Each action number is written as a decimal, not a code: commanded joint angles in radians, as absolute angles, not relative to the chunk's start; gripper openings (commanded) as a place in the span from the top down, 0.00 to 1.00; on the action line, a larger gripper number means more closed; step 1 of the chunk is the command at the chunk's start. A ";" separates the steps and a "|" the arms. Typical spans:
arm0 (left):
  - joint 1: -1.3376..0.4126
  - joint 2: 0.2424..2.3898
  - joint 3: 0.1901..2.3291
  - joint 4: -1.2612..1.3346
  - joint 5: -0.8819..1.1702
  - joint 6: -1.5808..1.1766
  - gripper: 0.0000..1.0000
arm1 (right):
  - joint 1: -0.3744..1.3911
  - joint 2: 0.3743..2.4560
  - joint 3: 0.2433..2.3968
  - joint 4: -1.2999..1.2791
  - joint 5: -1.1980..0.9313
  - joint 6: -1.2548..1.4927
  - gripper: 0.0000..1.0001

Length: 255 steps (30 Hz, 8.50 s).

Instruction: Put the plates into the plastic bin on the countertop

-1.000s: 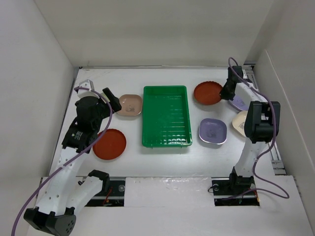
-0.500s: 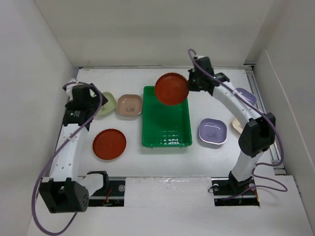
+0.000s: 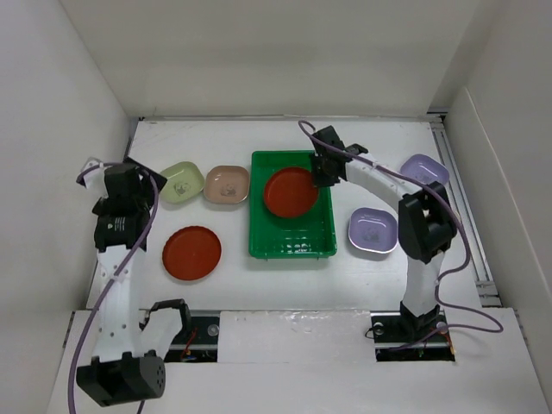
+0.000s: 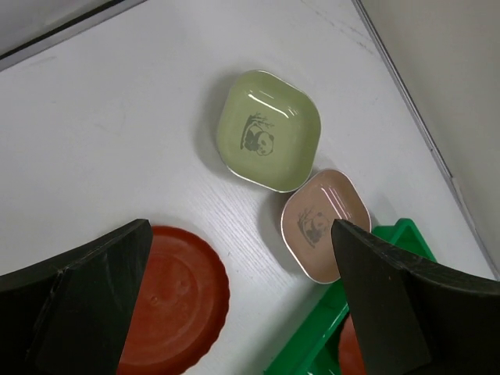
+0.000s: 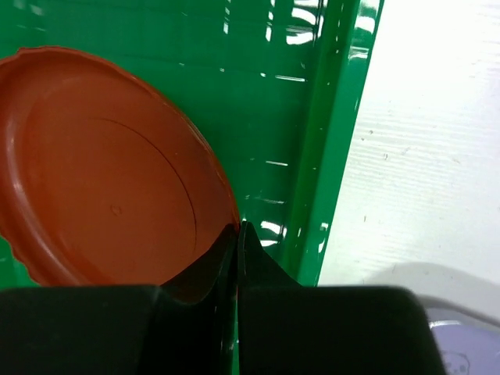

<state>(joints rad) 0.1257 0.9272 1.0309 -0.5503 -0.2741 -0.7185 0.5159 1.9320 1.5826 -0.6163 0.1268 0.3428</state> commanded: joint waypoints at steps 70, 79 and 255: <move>-0.370 1.396 0.911 -0.569 -0.261 -0.773 0.09 | 0.555 1.385 1.338 -0.439 -0.118 0.270 0.00; -0.370 1.519 0.798 -0.404 -0.216 -0.834 0.44 | 0.566 1.385 1.359 -0.429 -0.127 0.279 0.00; -0.713 1.657 1.453 -0.372 -0.294 -0.861 0.13 | 0.339 0.997 1.381 -0.644 0.057 0.287 0.00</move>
<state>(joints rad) -0.7063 1.7836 1.4376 -0.3889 -0.2787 -0.8909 0.3462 1.0180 1.3659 -0.6674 0.0597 0.2840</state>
